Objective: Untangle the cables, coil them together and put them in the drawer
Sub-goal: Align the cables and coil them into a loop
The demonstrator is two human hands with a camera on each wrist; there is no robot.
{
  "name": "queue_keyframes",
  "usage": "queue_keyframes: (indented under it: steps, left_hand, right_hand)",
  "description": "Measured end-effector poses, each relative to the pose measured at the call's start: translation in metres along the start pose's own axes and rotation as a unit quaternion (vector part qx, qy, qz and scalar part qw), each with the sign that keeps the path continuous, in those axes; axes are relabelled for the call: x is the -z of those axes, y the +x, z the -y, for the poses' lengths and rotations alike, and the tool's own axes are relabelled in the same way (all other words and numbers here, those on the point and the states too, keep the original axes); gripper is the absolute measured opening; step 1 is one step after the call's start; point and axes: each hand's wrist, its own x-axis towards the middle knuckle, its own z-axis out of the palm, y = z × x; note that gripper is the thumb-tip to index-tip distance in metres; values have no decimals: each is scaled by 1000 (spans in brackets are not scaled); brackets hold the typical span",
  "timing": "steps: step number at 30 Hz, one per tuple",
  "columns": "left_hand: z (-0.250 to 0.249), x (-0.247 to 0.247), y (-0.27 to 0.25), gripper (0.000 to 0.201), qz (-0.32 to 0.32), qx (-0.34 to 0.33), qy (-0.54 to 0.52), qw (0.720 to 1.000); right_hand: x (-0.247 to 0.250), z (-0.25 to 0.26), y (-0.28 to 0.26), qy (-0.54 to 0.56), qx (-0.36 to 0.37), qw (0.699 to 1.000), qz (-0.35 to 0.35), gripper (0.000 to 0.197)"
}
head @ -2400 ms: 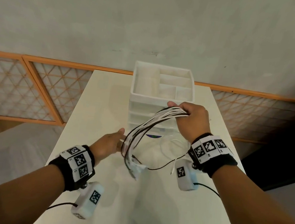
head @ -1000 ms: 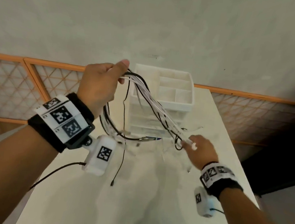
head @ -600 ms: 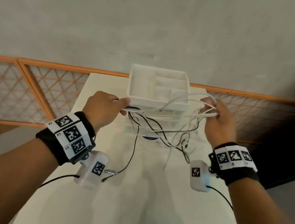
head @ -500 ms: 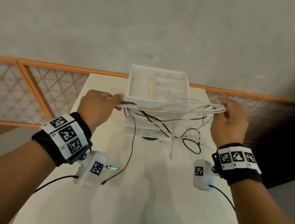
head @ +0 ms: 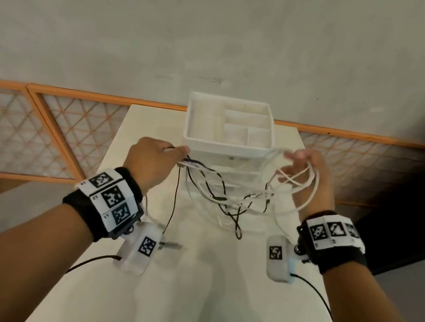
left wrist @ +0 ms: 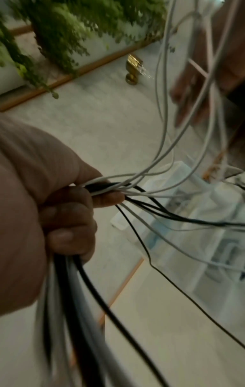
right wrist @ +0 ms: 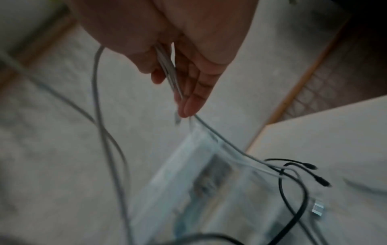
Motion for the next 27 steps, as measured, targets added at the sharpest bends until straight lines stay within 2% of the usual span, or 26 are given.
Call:
queue_keyframes:
  steps: [2,4,5,8,11,13,14,15,17,18,19,20,22,24,25,27]
  left_hand:
    - [9,0,-2,40,-7,32,26,999]
    - [17,4,-3,37,-18,59,12,998]
    - [20,7,-3,42,-26,64,-10,998]
    - [19,19,0,51,-52,37,-115,991]
    - [8,32,6,45,-97,5,-208,973]
    - [0,38,10,47,-103,-16,-252,962]
    - [-5,37,10,48,-93,-29,-266,959]
    - [-9,35,9,51,-78,-43,-274,958]
    - [-15,28,5,57,-47,-62,-281,957]
    - [-17,25,3,60,-36,-66,-277,958]
    - [-17,23,1,61,-26,-69,-271,960]
    - [-17,21,0,61,-16,-69,-265,962]
    - [-18,19,-3,56,11,-61,-258,964]
    - [-21,19,-6,50,44,-63,-250,965]
    - [-22,18,-8,46,59,-73,-243,965]
    - [-26,15,-11,43,85,-90,-227,966]
  right_hand:
    - [-1,23,3,-74,97,992,-35,11]
    - [11,22,9,-174,138,972,-73,12]
    - [17,14,11,-219,127,965,-76,17]
    - [33,-27,2,-321,20,945,-54,29]
    - [46,-66,-16,-356,31,931,-77,30]
    - [49,-86,-30,-394,0,917,-67,37]
    - [50,-98,-36,-431,-38,901,-36,44]
    - [50,-110,-43,-482,-87,872,15,54]
    - [46,-128,-54,-556,-179,799,143,82]
    - [42,-130,-56,-562,-209,775,198,96]
    - [37,-122,-57,-553,-221,766,242,105]
    - [30,-107,-56,-528,-207,777,273,110]
    - [15,-71,-49,-451,-128,839,277,106]
    - [-4,-31,-42,-362,-9,903,232,89]
    - [-15,-15,-39,-323,54,922,207,77]
    - [-36,8,-33,-271,136,936,178,54]
